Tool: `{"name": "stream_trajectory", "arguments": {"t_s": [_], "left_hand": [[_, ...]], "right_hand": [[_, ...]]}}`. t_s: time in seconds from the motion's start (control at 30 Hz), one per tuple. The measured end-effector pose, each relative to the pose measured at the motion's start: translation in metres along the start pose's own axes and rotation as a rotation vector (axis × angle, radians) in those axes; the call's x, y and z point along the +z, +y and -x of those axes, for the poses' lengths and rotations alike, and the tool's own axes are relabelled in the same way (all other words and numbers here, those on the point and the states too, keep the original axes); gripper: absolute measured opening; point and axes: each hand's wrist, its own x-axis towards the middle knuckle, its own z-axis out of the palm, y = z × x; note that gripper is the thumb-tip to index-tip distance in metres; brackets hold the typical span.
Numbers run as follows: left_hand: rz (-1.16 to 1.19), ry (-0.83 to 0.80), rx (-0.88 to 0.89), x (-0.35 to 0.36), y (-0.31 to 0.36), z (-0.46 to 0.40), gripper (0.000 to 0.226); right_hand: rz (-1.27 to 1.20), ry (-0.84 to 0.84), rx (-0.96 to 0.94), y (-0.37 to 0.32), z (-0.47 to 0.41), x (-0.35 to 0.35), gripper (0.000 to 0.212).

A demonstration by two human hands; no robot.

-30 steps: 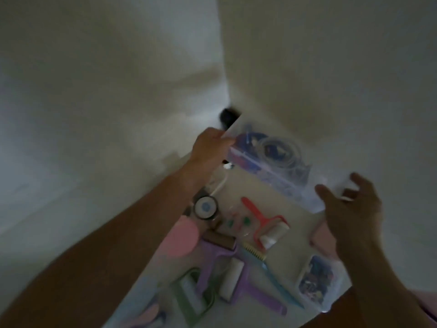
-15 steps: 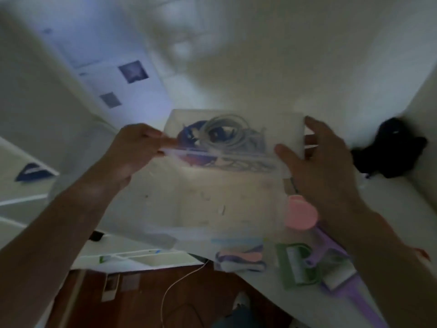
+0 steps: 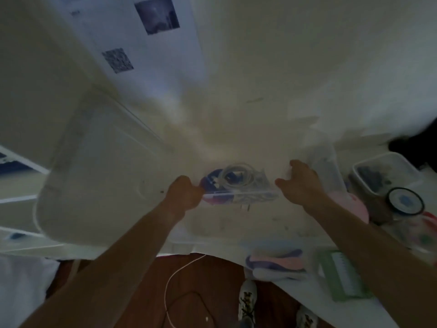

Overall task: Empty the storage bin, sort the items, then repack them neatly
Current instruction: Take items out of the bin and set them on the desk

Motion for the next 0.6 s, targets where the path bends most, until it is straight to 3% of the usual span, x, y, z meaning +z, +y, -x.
{"name": "stream_trajectory", "arguments": {"t_s": [0.13, 0.2, 0.37, 0.5, 0.6], "left_hand": [[-0.075, -0.004, -0.117, 0.028, -0.011, -0.03, 0.049], [-0.13, 0.005, -0.123, 0.037, -0.011, -0.04, 0.054], [-0.28, -0.008, -0.014, 0.051, -0.007, -0.053, 0.041], [-0.407, -0.022, 0.041, 0.06, -0.016, -0.069, 0.04], [-0.592, -0.034, 0.085, 0.073, -0.027, -0.08, 0.053]], "right_hand": [[0.017, -0.075, 0.064, 0.003, -0.038, 0.043, 0.041], [-0.003, -0.096, 0.081, 0.002, -0.053, 0.06, 0.05], [-0.037, -0.137, 0.093, 0.004, -0.074, 0.084, 0.089], [-0.042, -0.131, 0.071, 0.01, -0.077, 0.098, 0.096], [-0.037, -0.096, 0.022, 0.013, -0.079, 0.107, 0.1]]}}
